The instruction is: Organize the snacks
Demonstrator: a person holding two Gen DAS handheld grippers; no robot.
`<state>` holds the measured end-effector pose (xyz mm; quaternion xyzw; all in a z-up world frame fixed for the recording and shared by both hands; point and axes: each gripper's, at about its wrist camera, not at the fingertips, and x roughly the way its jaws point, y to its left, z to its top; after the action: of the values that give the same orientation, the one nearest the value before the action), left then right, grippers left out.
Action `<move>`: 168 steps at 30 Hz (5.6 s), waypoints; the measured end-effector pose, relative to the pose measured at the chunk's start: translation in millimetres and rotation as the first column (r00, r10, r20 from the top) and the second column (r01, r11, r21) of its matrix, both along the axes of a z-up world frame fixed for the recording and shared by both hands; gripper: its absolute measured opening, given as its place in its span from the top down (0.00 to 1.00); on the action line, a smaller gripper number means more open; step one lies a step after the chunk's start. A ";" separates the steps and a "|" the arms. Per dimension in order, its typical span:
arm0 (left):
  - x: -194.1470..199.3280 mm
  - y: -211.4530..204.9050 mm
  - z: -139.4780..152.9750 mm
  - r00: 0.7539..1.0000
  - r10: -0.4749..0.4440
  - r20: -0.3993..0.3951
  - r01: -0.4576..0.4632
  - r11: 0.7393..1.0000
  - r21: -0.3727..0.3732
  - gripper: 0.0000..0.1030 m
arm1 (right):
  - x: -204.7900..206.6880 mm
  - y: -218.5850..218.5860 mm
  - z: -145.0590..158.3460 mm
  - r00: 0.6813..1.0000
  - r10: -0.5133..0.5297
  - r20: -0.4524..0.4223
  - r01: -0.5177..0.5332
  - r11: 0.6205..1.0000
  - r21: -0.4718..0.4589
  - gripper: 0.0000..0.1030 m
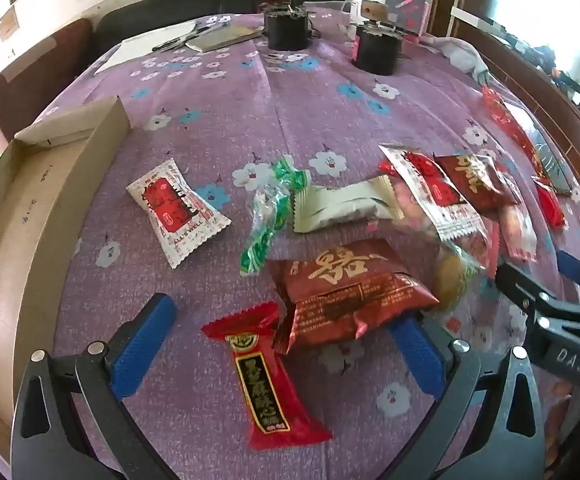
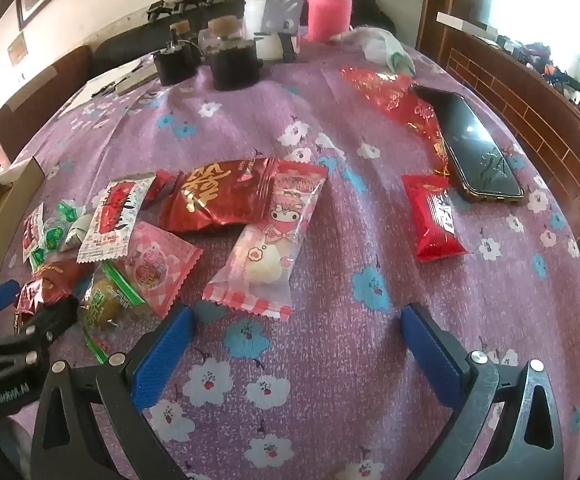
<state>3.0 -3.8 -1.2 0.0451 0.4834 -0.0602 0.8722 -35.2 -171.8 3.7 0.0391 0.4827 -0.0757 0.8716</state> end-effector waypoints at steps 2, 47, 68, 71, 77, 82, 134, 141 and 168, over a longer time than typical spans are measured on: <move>-10.9 0.4 1.4 1.000 -0.005 0.005 0.005 1.000 0.000 0.00 | 1.2 -0.6 0.1 1.000 -0.002 0.002 0.002 1.000 0.002 0.00; -66.1 55.8 36.4 0.993 -0.088 0.079 0.106 0.957 -0.269 0.06 | 46.3 63.6 13.8 0.949 0.295 0.111 -0.313 0.926 0.213 0.64; -59.2 52.0 22.6 0.993 -0.073 0.096 0.093 0.970 -0.225 0.84 | 32.3 30.0 37.1 0.935 0.230 0.271 -0.316 0.888 0.334 0.65; -70.2 71.1 39.1 0.991 -0.051 0.126 0.086 0.954 -0.287 0.84 | 31.3 28.8 36.9 0.933 0.228 0.277 -0.318 0.883 0.346 0.65; -91.1 128.1 76.0 0.984 0.010 0.177 0.067 0.905 -0.421 0.84 | 24.6 34.4 38.3 0.937 0.223 0.270 -0.313 0.879 0.359 0.65; -88.7 179.3 111.0 0.977 0.046 0.206 0.041 0.917 -0.398 0.84 | 13.6 69.0 64.6 0.913 0.297 0.280 -0.382 0.864 0.330 0.65; -13.1 215.3 88.0 0.991 0.132 0.029 -0.096 0.835 -0.541 0.44 | 106.5 215.6 19.7 0.854 0.518 0.043 -0.512 0.823 0.248 0.57; -27.0 197.1 87.1 0.994 0.105 0.035 -0.072 0.858 -0.509 0.44 | 88.8 227.1 11.6 0.853 0.521 0.005 -0.511 0.834 0.207 0.75; -42.2 60.6 4.5 1.000 0.000 0.008 0.000 0.997 -0.083 0.44 | -3.6 -7.1 37.7 0.973 0.113 0.201 -0.174 0.934 0.312 0.56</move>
<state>-39.2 56.8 3.3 0.0090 0.4770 -0.0800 0.8752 -38.8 -178.9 41.4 0.1546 0.4094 0.0735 0.8962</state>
